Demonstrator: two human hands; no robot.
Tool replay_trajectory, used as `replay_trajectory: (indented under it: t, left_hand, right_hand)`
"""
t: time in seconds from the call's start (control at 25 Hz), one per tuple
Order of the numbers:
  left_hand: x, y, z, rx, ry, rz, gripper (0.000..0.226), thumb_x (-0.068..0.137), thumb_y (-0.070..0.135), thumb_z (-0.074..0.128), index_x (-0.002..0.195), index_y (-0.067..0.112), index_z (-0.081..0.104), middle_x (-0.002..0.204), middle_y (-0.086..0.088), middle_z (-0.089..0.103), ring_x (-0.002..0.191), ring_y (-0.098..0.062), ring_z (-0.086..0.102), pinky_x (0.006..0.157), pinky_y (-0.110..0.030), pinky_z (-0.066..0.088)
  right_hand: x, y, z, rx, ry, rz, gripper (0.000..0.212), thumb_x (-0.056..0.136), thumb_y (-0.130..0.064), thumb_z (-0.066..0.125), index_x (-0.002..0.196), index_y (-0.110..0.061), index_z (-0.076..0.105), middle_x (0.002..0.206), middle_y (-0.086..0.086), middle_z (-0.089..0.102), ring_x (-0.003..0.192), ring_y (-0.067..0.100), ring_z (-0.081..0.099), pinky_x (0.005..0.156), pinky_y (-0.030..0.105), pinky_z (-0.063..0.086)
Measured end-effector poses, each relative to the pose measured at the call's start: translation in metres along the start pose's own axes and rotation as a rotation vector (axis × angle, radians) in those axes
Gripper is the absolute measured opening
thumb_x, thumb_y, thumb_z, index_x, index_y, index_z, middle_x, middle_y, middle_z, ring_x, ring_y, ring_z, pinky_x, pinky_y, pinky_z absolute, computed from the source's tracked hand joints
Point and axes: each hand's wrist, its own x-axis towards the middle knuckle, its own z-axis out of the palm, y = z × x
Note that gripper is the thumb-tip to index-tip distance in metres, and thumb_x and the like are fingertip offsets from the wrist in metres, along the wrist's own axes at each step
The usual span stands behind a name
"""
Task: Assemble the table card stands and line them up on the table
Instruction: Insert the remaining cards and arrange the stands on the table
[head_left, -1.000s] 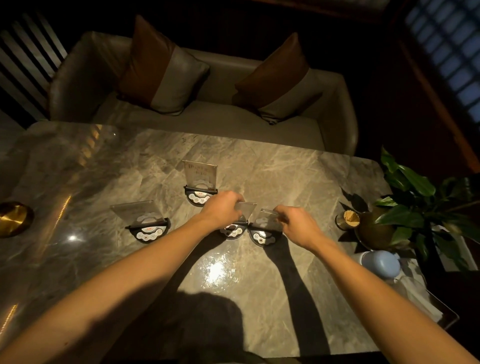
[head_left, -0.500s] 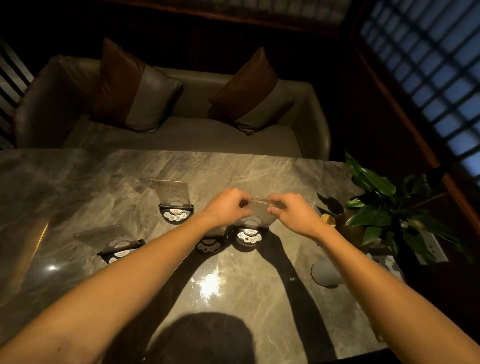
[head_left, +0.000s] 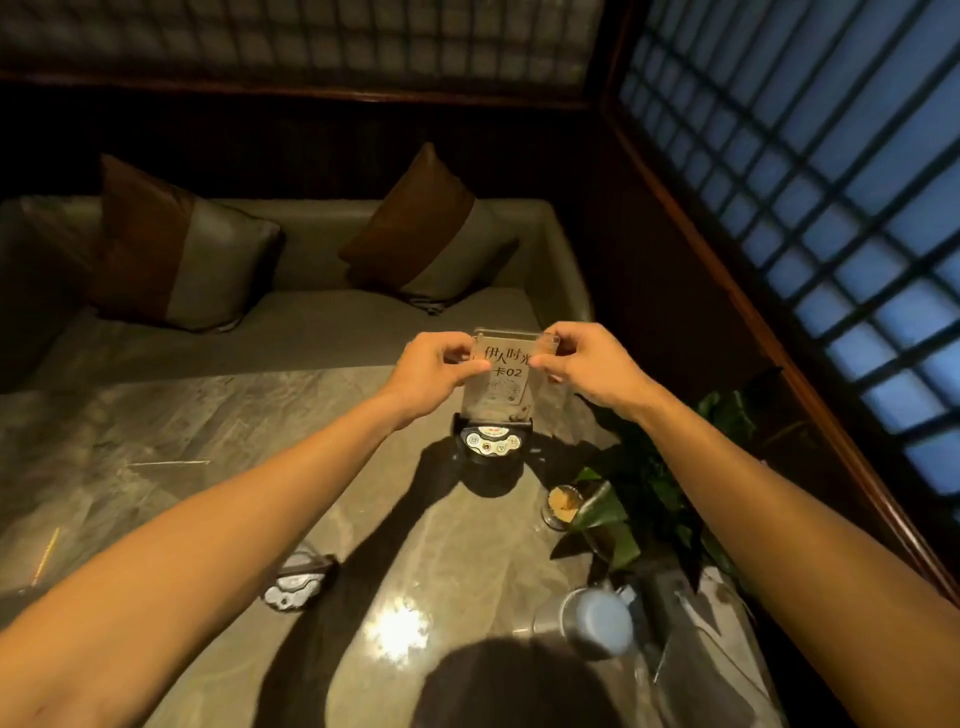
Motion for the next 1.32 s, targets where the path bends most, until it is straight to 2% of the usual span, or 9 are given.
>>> replay_trajectory:
  t: [0.16, 0.32, 0.56, 0.64, 0.72, 0.92, 1.0, 1.2, 1.32]
  left_hand:
    - [0.059, 0.019, 0.042, -0.069, 0.031, -0.038, 0.003, 0.088, 0.02, 0.075, 0.091, 0.02, 0.077, 0.096, 0.005, 0.077, 0.094, -0.013, 0.071, 0.075, -0.027, 0.06]
    - [0.12, 0.027, 0.091, -0.082, 0.092, -0.057, 0.009, 0.086, 0.019, 0.078, 0.095, 0.018, 0.08, 0.092, 0.004, 0.077, 0.089, -0.011, 0.072, 0.073, -0.02, 0.054]
    - [0.198, 0.004, 0.17, -0.066, 0.164, -0.246, 0.013, 0.086, 0.023, 0.077, 0.099, 0.02, 0.08, 0.096, 0.004, 0.078, 0.096, -0.015, 0.071, 0.092, -0.036, 0.056]
    - [0.219, -0.005, 0.193, -0.102, 0.134, -0.272, 0.014, 0.087, 0.017, 0.076, 0.1, 0.011, 0.079, 0.098, -0.005, 0.077, 0.09, -0.015, 0.07, 0.081, -0.026, 0.055]
    - [0.231, -0.013, 0.209, -0.122, 0.09, -0.303, 0.018, 0.088, 0.014, 0.074, 0.104, 0.005, 0.077, 0.101, -0.011, 0.076, 0.082, -0.01, 0.063, 0.076, -0.028, 0.054]
    - [0.259, -0.032, 0.243, -0.11, 0.019, -0.296, 0.016, 0.088, 0.013, 0.074, 0.1, 0.002, 0.078, 0.086, -0.001, 0.07, 0.08, -0.01, 0.061, 0.068, -0.014, 0.045]
    - [0.263, -0.035, 0.251, -0.105, 0.011, -0.311, 0.019, 0.089, 0.012, 0.074, 0.104, 0.001, 0.077, 0.092, -0.005, 0.072, 0.081, -0.008, 0.06, 0.065, -0.007, 0.043]
    - [0.271, -0.04, 0.259, -0.095, -0.027, -0.351, 0.025, 0.092, 0.014, 0.071, 0.114, 0.003, 0.074, 0.109, -0.011, 0.074, 0.094, -0.012, 0.063, 0.085, -0.023, 0.05]
    - [0.267, -0.034, 0.254, -0.04, -0.079, -0.339, 0.038, 0.094, 0.01, 0.068, 0.131, 0.003, 0.062, 0.12, -0.008, 0.068, 0.103, -0.011, 0.06, 0.081, -0.011, 0.046]
  right_hand:
    - [0.04, 0.042, -0.052, 0.016, 0.011, -0.007, 0.003, 0.094, -0.025, 0.068, 0.093, -0.022, 0.068, 0.104, -0.004, 0.074, 0.101, 0.016, 0.071, 0.081, 0.037, 0.063]
    - [0.077, 0.09, -0.093, -0.053, 0.062, 0.024, 0.001, 0.095, -0.022, 0.067, 0.095, -0.021, 0.068, 0.102, -0.002, 0.07, 0.09, 0.013, 0.069, 0.069, 0.025, 0.056]
    - [0.124, 0.167, -0.109, -0.045, 0.138, 0.114, 0.004, 0.097, -0.018, 0.064, 0.098, -0.022, 0.065, 0.1, -0.003, 0.068, 0.087, 0.012, 0.064, 0.067, 0.02, 0.049]
    - [0.137, 0.194, -0.114, -0.046, 0.15, 0.15, 0.005, 0.098, -0.018, 0.064, 0.101, -0.022, 0.065, 0.099, -0.003, 0.068, 0.086, 0.013, 0.064, 0.067, 0.022, 0.049]
    - [0.146, 0.215, -0.118, -0.06, 0.147, 0.17, 0.006, 0.097, -0.018, 0.064, 0.097, -0.024, 0.064, 0.094, -0.006, 0.066, 0.084, 0.011, 0.064, 0.066, 0.02, 0.047]
    - [0.165, 0.262, -0.126, -0.073, 0.162, 0.204, 0.009, 0.095, -0.017, 0.067, 0.093, -0.025, 0.065, 0.083, -0.009, 0.066, 0.076, 0.006, 0.063, 0.065, 0.02, 0.045]
    - [0.17, 0.275, -0.126, -0.072, 0.159, 0.218, 0.01, 0.095, -0.017, 0.067, 0.093, -0.027, 0.065, 0.084, -0.009, 0.066, 0.077, 0.006, 0.063, 0.066, 0.02, 0.045]
    - [0.172, 0.29, -0.121, 0.008, 0.168, 0.293, 0.008, 0.099, -0.017, 0.061, 0.101, -0.024, 0.065, 0.095, -0.012, 0.066, 0.089, 0.003, 0.063, 0.075, 0.024, 0.055]
    - [0.173, 0.291, -0.124, 0.055, 0.138, 0.324, 0.012, 0.099, -0.011, 0.06, 0.104, -0.021, 0.065, 0.092, -0.011, 0.065, 0.087, 0.007, 0.063, 0.07, 0.023, 0.051]
